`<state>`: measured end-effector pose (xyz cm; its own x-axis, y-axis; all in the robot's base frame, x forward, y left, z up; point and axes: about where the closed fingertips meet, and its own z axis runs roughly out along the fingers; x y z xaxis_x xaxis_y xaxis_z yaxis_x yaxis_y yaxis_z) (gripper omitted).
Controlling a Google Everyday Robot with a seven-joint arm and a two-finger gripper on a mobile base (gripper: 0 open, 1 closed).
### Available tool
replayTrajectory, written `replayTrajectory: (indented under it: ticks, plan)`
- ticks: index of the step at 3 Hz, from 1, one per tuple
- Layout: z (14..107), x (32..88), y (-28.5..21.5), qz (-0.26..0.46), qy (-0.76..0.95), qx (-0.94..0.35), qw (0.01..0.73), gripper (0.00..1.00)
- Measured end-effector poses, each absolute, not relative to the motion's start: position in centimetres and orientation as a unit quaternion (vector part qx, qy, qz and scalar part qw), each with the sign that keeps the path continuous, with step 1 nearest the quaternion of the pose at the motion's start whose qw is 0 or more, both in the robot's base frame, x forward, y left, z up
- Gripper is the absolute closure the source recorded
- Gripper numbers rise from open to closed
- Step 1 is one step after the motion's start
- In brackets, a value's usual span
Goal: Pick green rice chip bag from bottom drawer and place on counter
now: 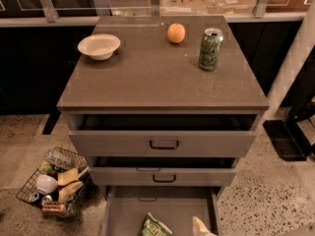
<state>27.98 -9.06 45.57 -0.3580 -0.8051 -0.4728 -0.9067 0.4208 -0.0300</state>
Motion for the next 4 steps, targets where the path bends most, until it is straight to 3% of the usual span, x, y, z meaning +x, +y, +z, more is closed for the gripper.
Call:
replayTrajectory:
  ticks: [2, 4]
  plan:
    - [41.2, 32.2, -5.4, 0.12, 0.817, -0.496, 0.268, 0.0]
    - [41.1, 33.0, -5.0, 0.112, 0.818, -0.498, 0.264, 0.0]
